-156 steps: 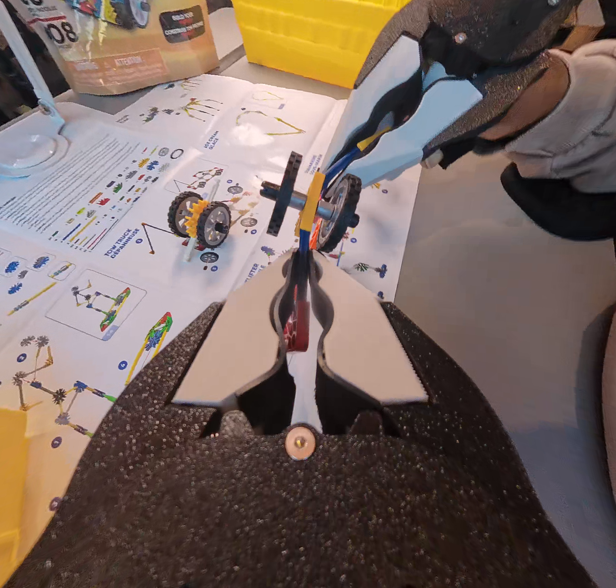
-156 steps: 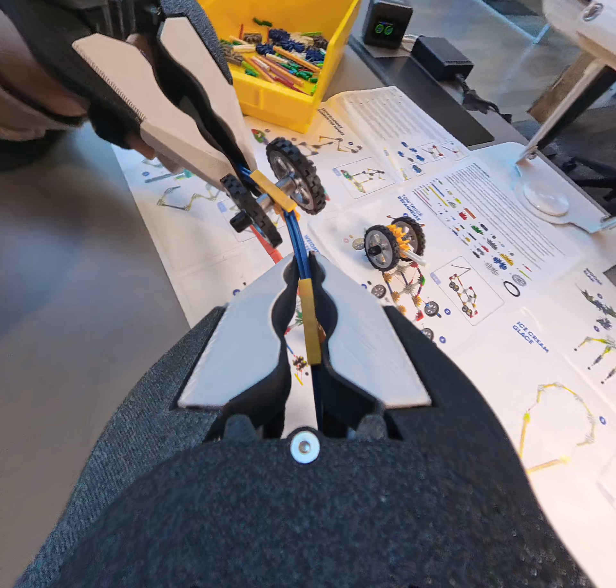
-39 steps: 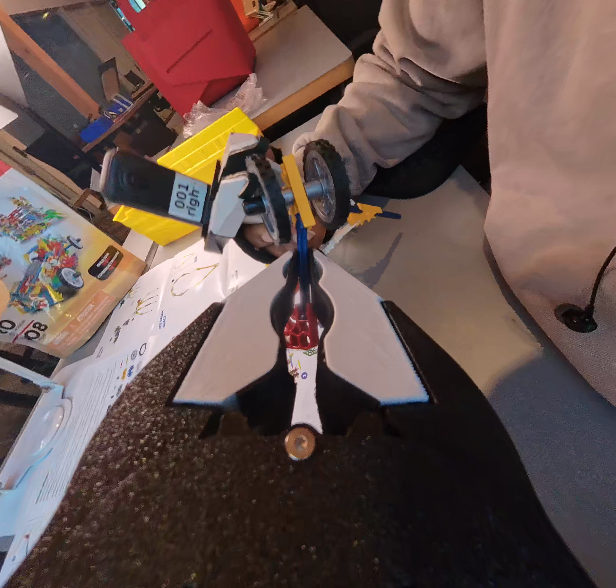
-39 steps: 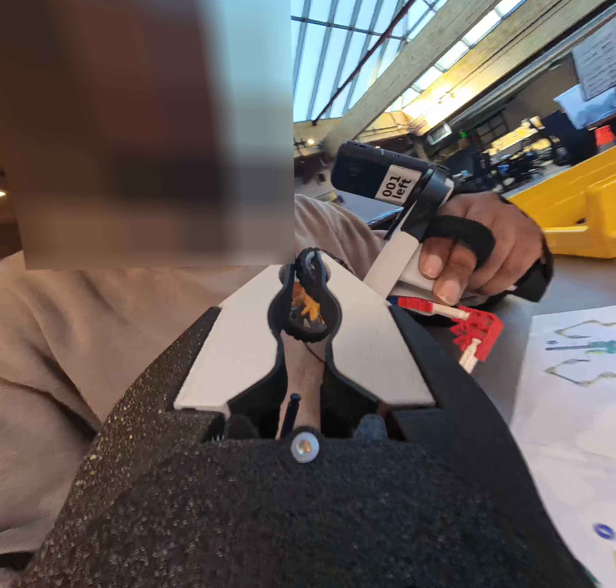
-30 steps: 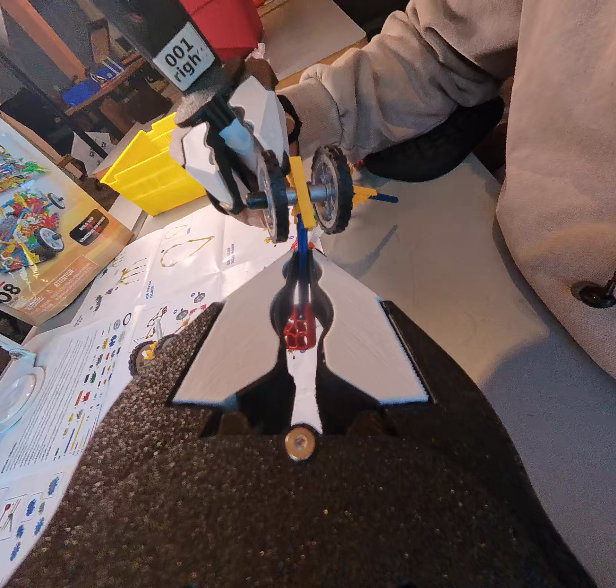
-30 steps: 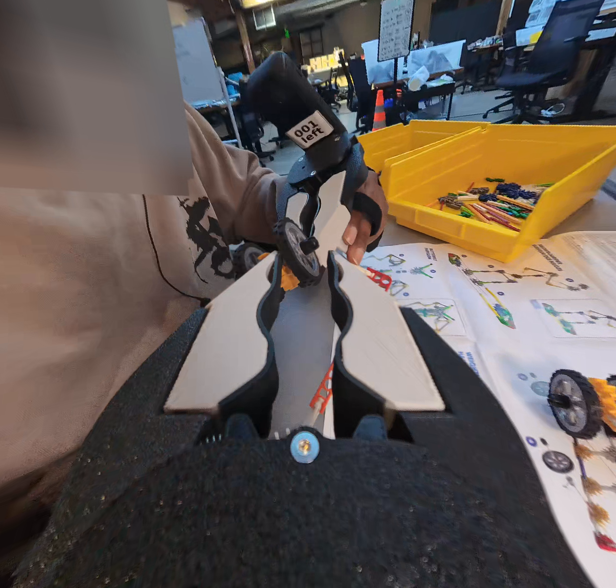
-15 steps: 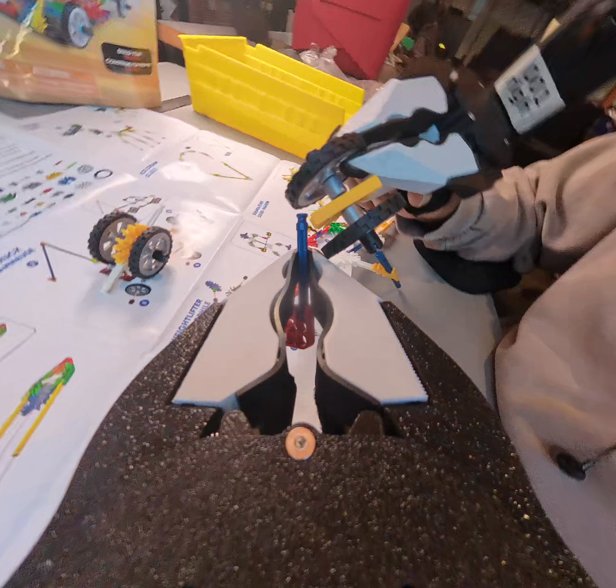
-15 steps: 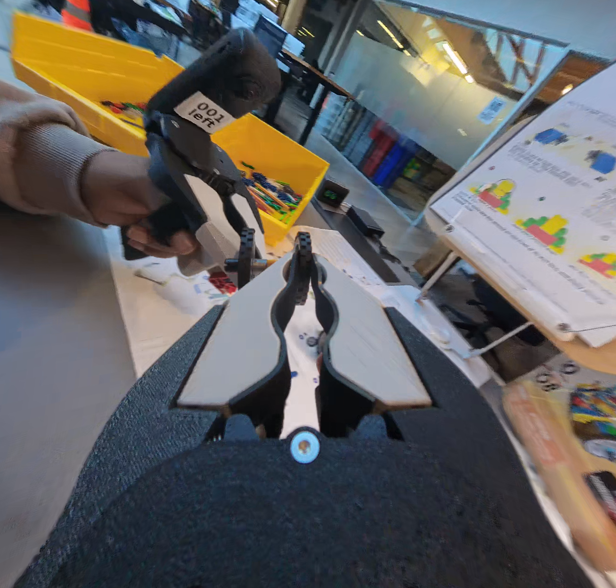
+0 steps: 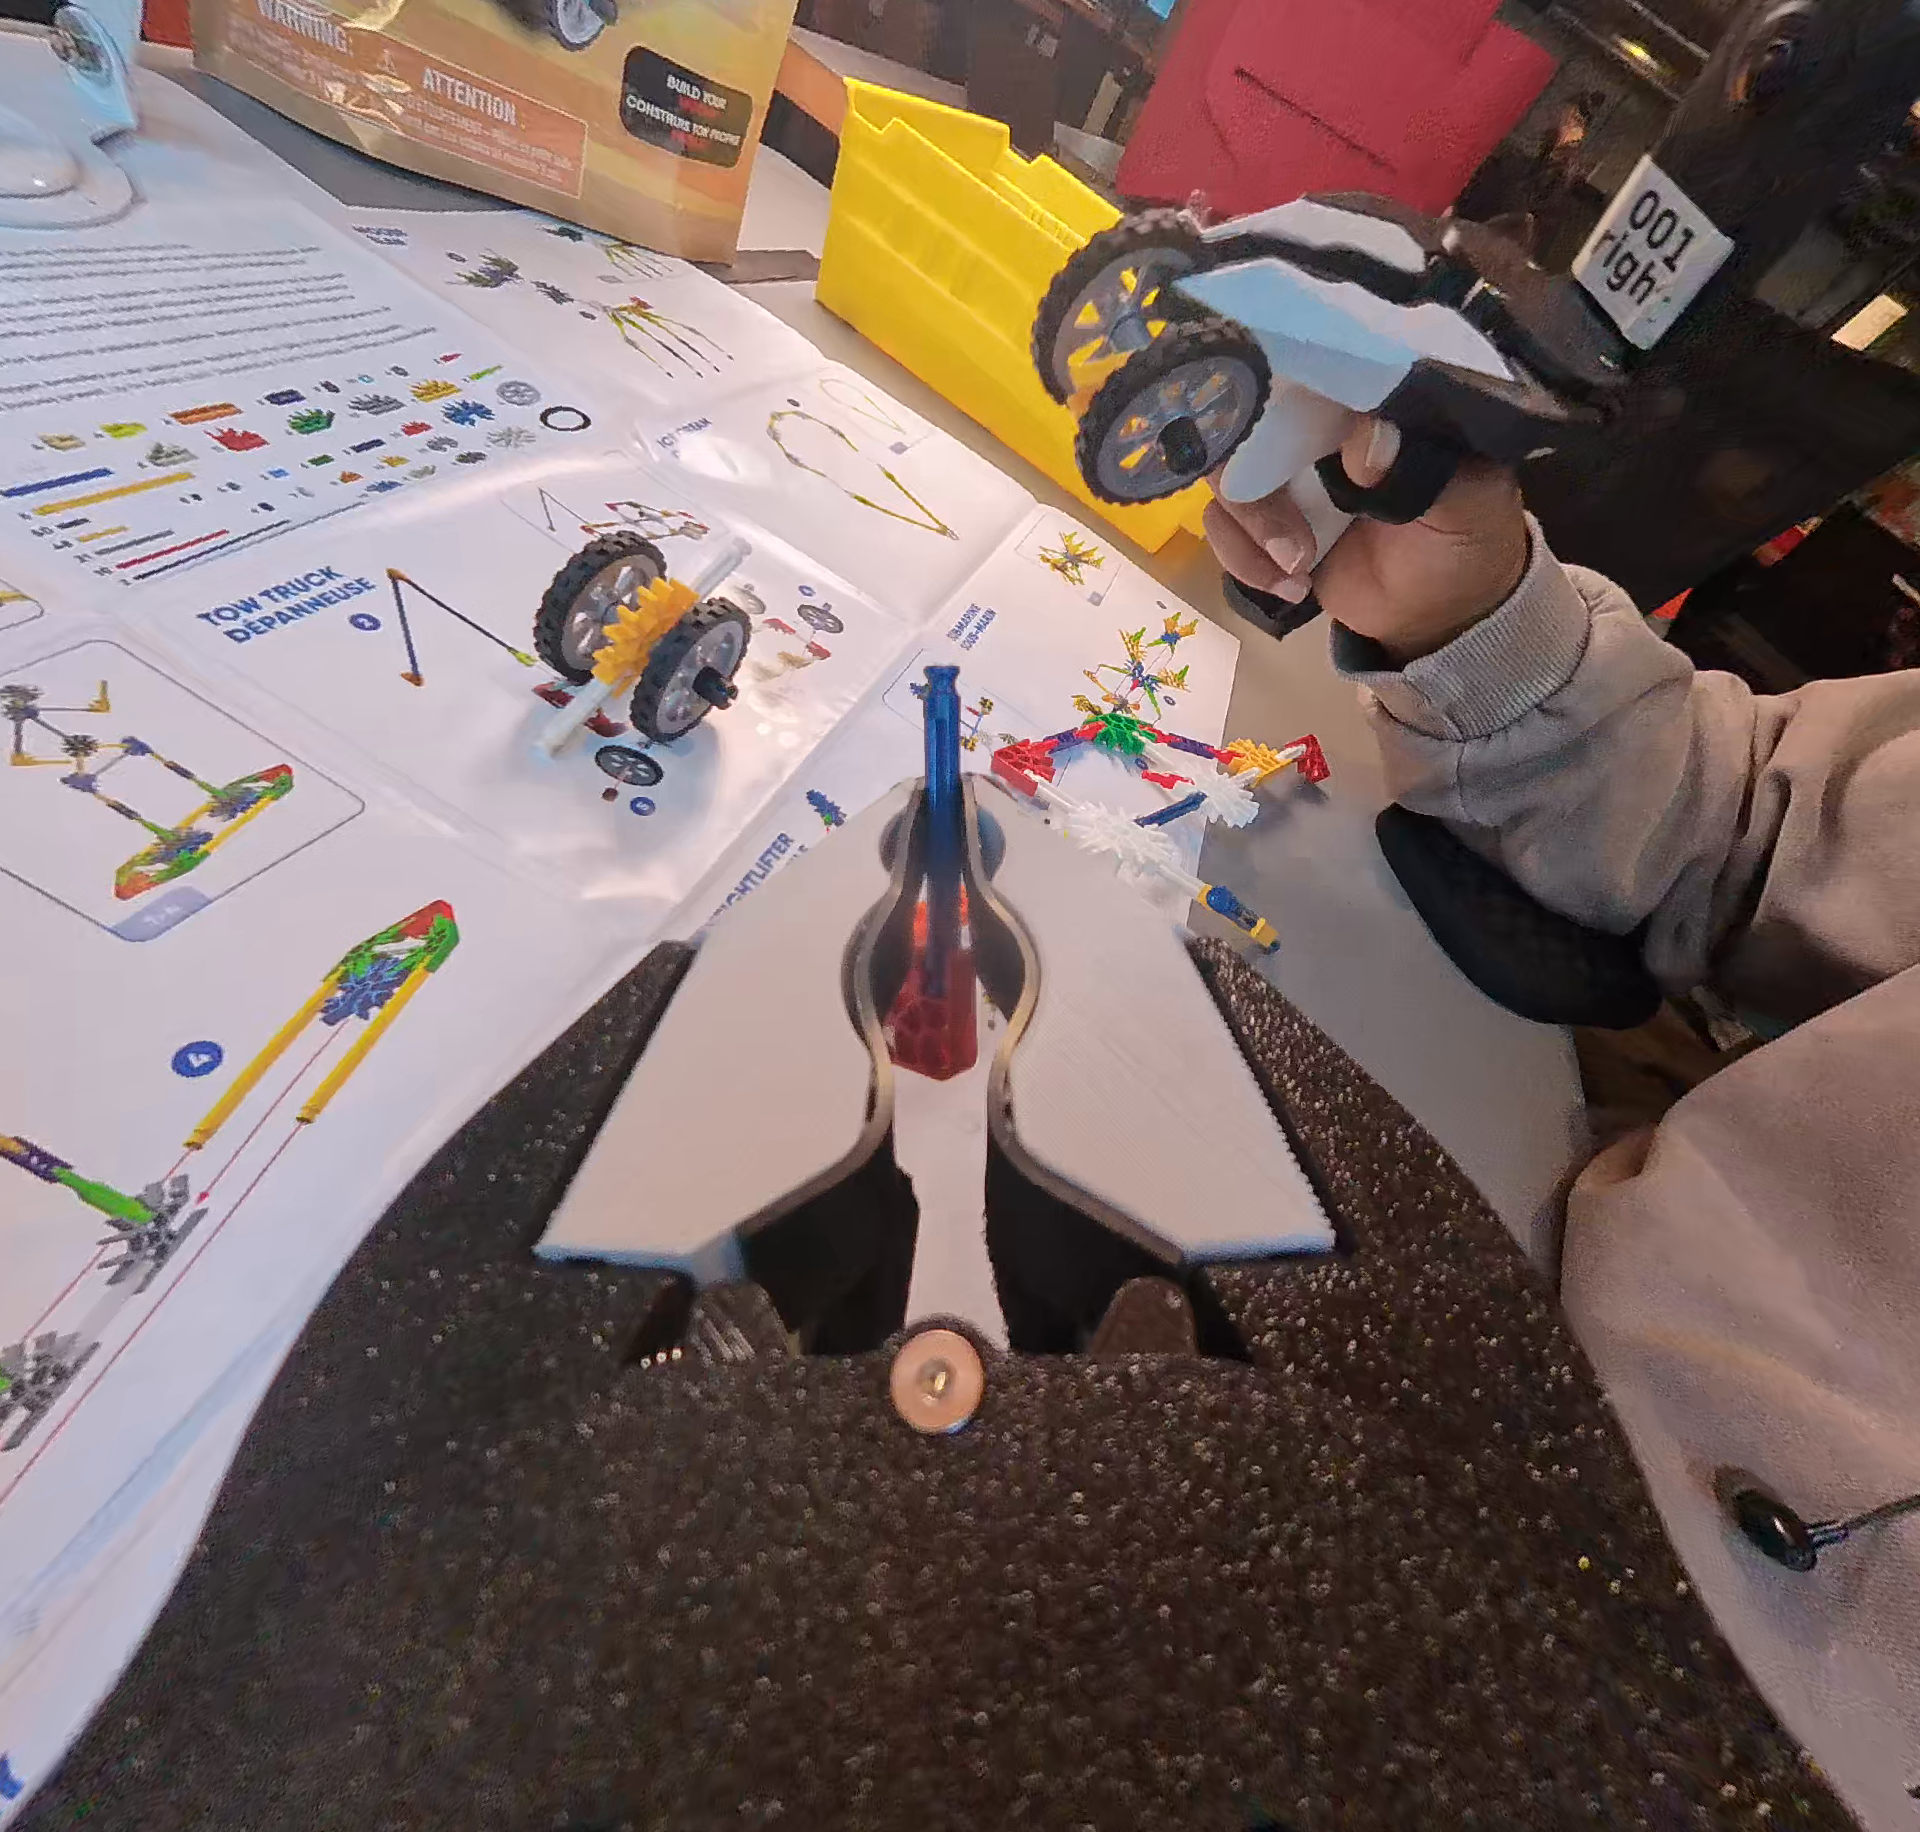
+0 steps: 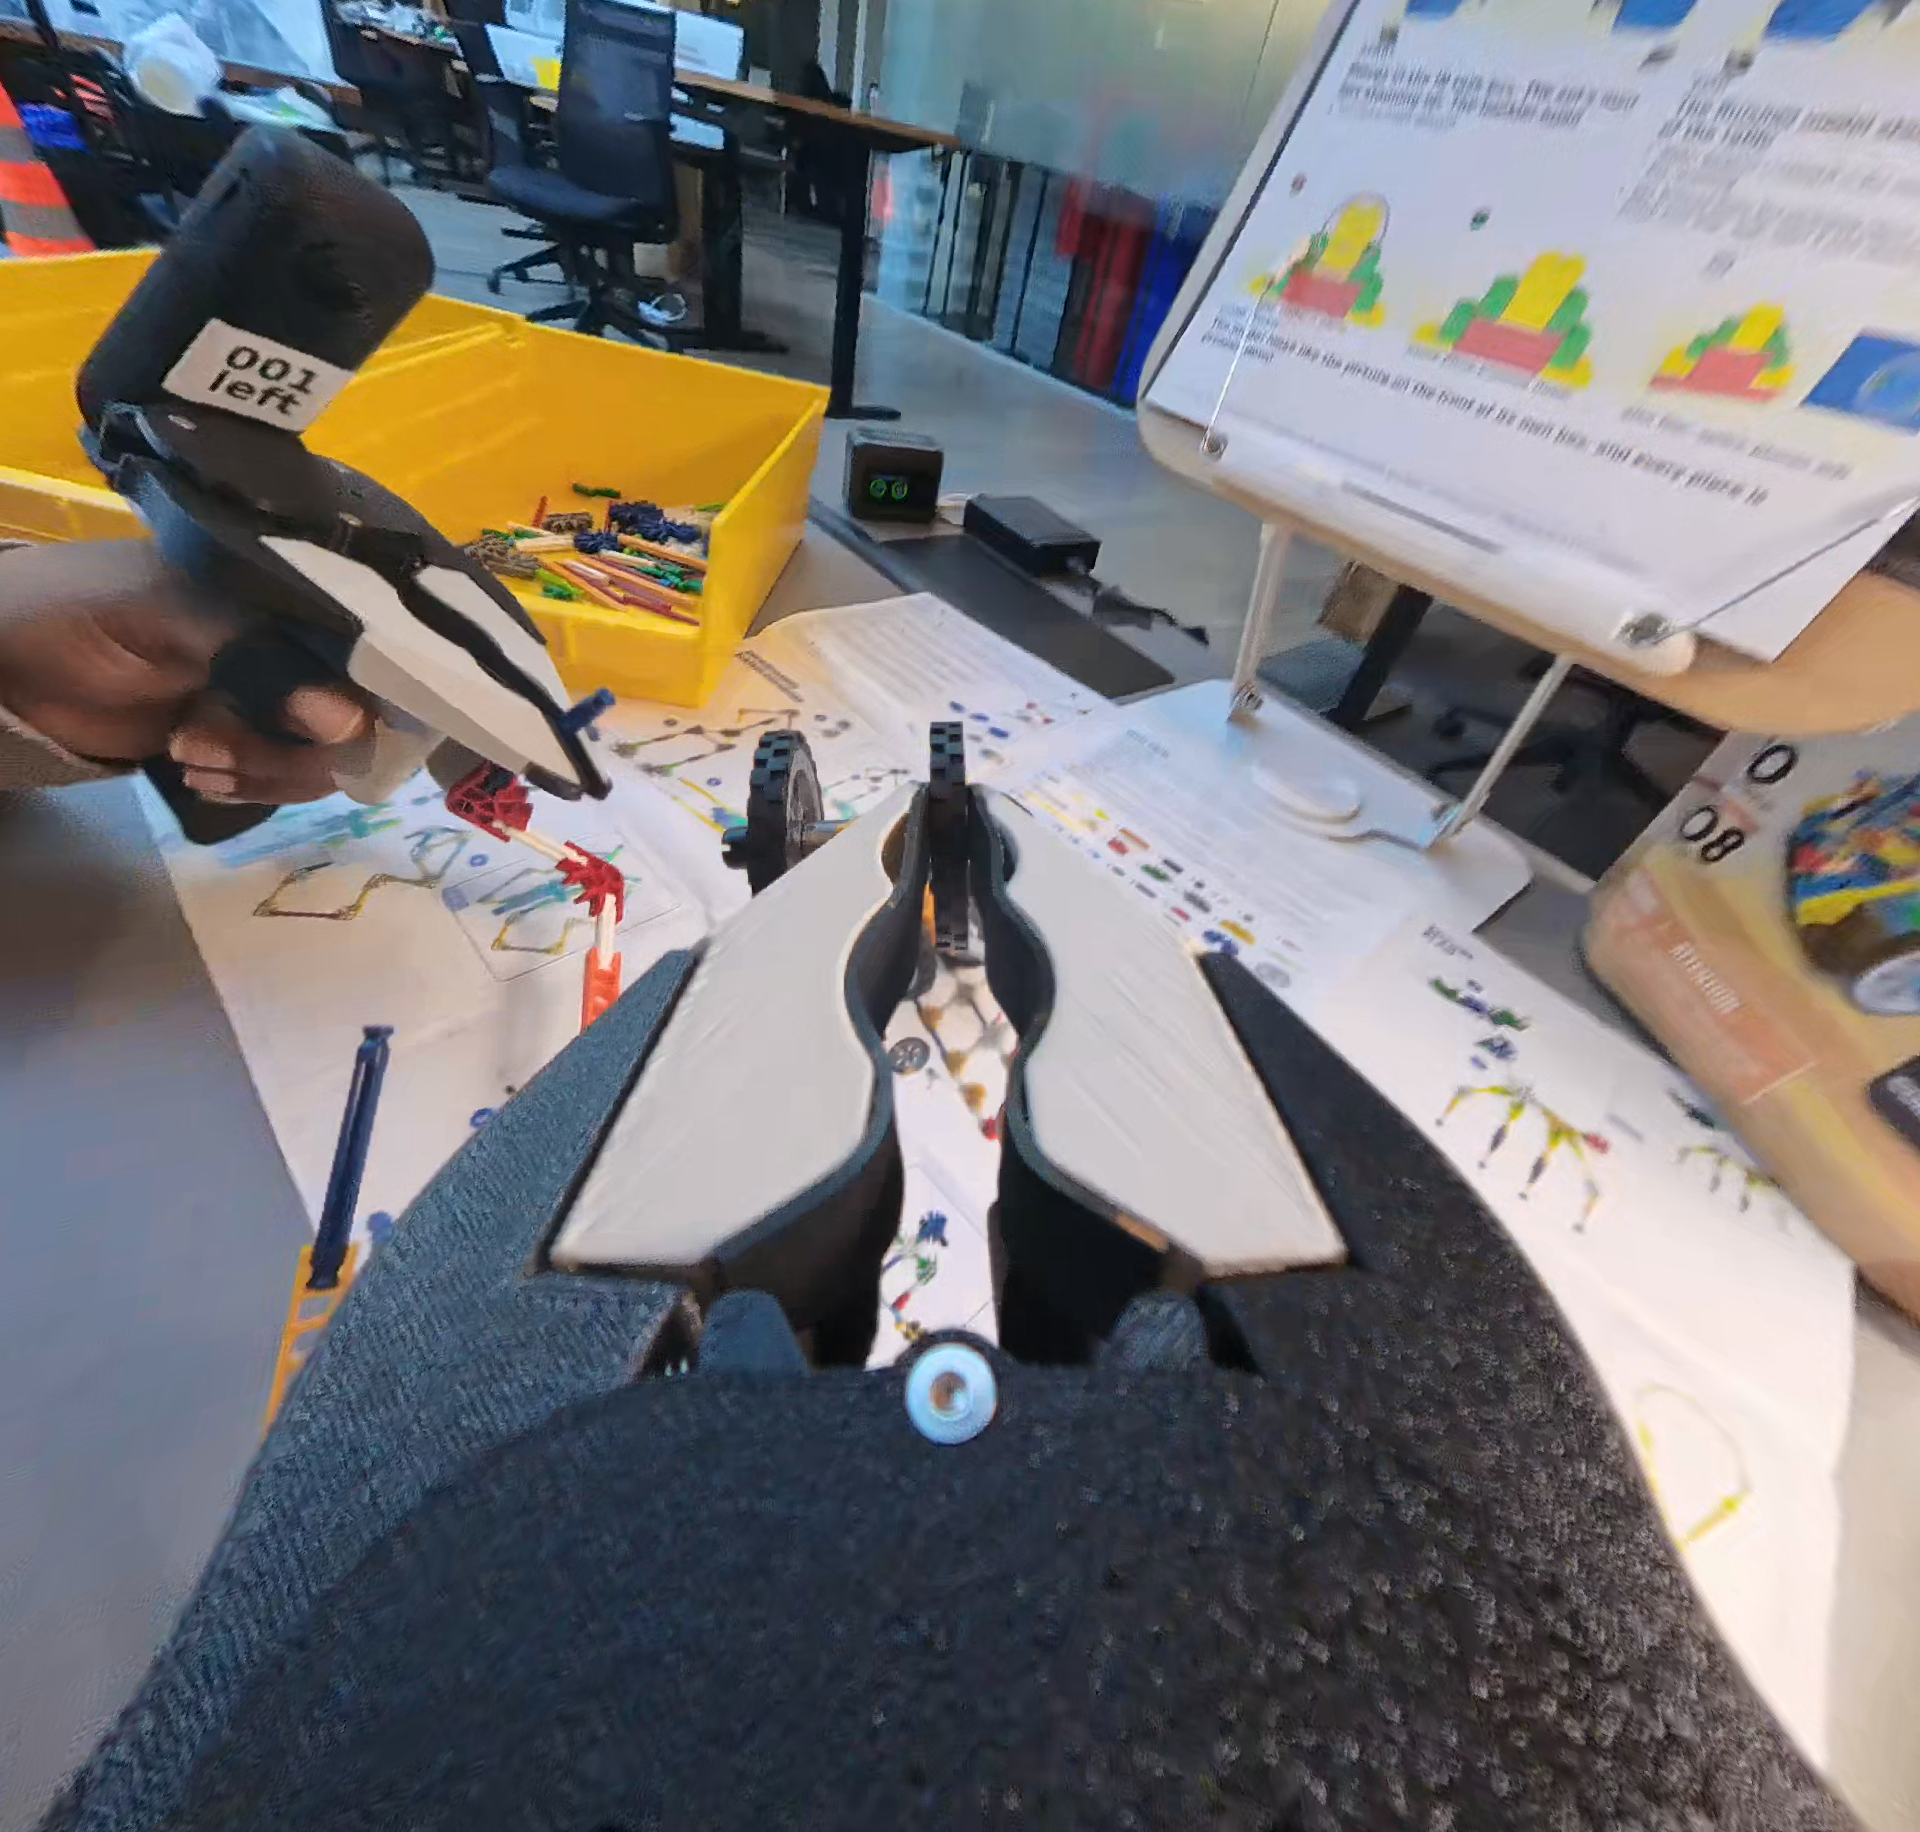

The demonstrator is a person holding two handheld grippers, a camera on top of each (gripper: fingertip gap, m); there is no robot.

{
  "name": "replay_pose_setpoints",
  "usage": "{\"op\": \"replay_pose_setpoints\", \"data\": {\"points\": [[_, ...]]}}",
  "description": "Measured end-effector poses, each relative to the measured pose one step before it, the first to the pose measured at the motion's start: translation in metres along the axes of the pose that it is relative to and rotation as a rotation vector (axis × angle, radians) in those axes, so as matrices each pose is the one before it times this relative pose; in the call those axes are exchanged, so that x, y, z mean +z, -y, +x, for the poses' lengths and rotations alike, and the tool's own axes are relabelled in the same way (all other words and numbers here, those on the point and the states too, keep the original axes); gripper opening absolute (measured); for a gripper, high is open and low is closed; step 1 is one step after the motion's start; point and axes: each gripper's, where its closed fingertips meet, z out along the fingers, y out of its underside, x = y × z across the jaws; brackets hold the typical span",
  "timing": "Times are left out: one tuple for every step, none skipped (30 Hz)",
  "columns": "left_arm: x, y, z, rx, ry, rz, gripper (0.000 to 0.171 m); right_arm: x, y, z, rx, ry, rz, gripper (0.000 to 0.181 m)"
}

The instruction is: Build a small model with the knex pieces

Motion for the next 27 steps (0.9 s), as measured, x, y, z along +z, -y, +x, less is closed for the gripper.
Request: {"op": "replay_pose_setpoints", "data": {"points": [[-0.00158,-0.00171,-0.00105,0.0137,0.0002,-0.01078,0.002,0.00098,-0.00772,0.00227,0.0404,0.0165,-0.0165,0.004],[-0.00182,-0.00232,-0.00037,0.0253,-0.0017,-0.01515,0.002,0.00122,-0.00910,0.00290,0.0355,0.0107,-0.0278,0.004],[-0.00223,-0.00151,0.00013,0.0331,-0.0008,-0.00973,0.003,0.00174,-0.01069,0.00192,0.0298,0.0180,-0.0440,0.004],[-0.00237,-0.00063,0.00072,0.0330,-0.0014,-0.00537,0.003,0.00131,-0.00779,0.00256,0.0155,0.0098,-0.0260,0.004],[-0.00228,-0.00049,0.00044,0.0280,-0.0008,-0.00780,0.004,0.00094,-0.00654,0.00552,0.0035,-0.0122,-0.0179,0.004],[-0.00175,-0.00082,-0.00021,0.0243,0.0016,-0.01141,0.004,0.00161,-0.00811,0.00806,-0.0061,-0.0285,-0.0291,0.004],[-0.00152,-0.00073,-0.00127,0.0235,0.0081,-0.01034,0.004,0.00272,-0.00808,0.00867,-0.0108,-0.0324,-0.0279,0.004],[-0.00118,-0.00083,-0.00126,0.0216,0.0079,-0.01087,0.004,0.00407,-0.00807,0.00874,0.0030,-0.0326,-0.0271,0.004],[-0.00090,-0.00135,-0.00021,0.0174,-0.0004,-0.01259,0.004,0.00562,-0.00897,0.00711,0.0074,-0.0212,-0.0389,0.004],[-0.00048,-0.00147,0.00042,0.0134,-0.0047,-0.01082,0.004,0.00668,-0.00891,0.00698,0.0068,-0.0219,-0.0422,0.004],[-0.00006,-0.00125,-0.00005,0.0090,-0.0014,-0.00621,0.004,0.00740,-0.00976,0.00712,0.0104,-0.0250,-0.0529,0.004],[0.00021,-0.00160,-0.00014,0.0041,-0.0003,-0.00701,0.004,0.00793,-0.01199,0.00488,0.0009,-0.0133,-0.0696,0.005],[0.00045,-0.00177,-0.00024,0.0018,0.0000,-0.00985,0.004,0.00744,-0.01198,0.00334,-0.0074,-0.0094,-0.0679,0.010],[0.00029,-0.00171,-0.00039,0.0048,0.0029,-0.00985,0.004,0.00228,0.00101,0.00330,0.0028,-0.0151,0.0142,0.011],[0.00001,-0.00162,-0.00008,0.0100,0.0036,-0.01061,0.004,-0.00036,-0.00108,-0.00065,0.0066,0.0096,-0.0074,0.011],[-0.00015,-0.00180,0.00008,0.0136,0.0034,-0.01308,0.005,-0.00211,0.00037,0.00070,0.0010,0.0005,-0.0027,0.016],[-0.00028,-0.00201,0.00024,0.0163,0.0034,-0.01427,0.005,-0.00305,0.00128,0.00127,-0.0035,-0.0025,0.0037,0.023],[-0.00022,-0.00161,0.00021,0.0175,0.0036,-0.01206,0.005,-0.00391,0.00217,0.00110,0.0032,0.0018,0.0092,0.028],[-0.00050,-0.00118,-0.00021,0.0155,0.0055,-0.00971,0.005,-0.00493,0.00469,-0.00003,0.0087,0.0119,0.0230,0.032],[-0.00052,-0.00105,-0.00027,0.0123,0.0035,-0.00935,0.006,-0.00584,0.00664,0.00095,0.0115,0.0055,0.0320,0.036],[-0.00052,-0.00102,-0.00007,0.0087,0.0013,-0.00858,0.006,-0.00635,0.00773,0.00057,0.0028,0.0050,0.0345,0.039],[-0.00070,-0.00105,0.00001,0.0067,0.0002,-0.00830,0.006,-0.00643,0.00961,-0.00100,-0.0040,0.0093,0.0438,0.041],[-0.00078,-0.00083,-0.00037,0.0074,0.0027,-0.00690,0.006,-0.00605,0.01036,-0.00265,-0.0050,0.0132,0.0471,0.042],[-0.00069,-0.00122,-0.00052,0.0093,0.0036,-0.00888,0.007,-0.00486,0.00990,-0.00525,-0.0046,0.0237,0.0441,0.043],[-0.00063,-0.00183,-0.00009,0.0114,0.0002,-0.01294,0.008,-0.00310,0.00813,-0.00776,-0.0051,0.0325,0.0346,0.043],[-0.00075,-0.00167,0.00064,0.0127,-0.0029,-0.01274,0.010,-0.00141,0.00583,-0.00896,-0.0076,0.0329,0.0235,0.043],[-0.00072,-0.00106,0.00132,0.0137,-0.0056,-0.00772,0.012,0.00017,0.00385,-0.00970,-0.0131,0.0303,0.0156,0.043]]}}
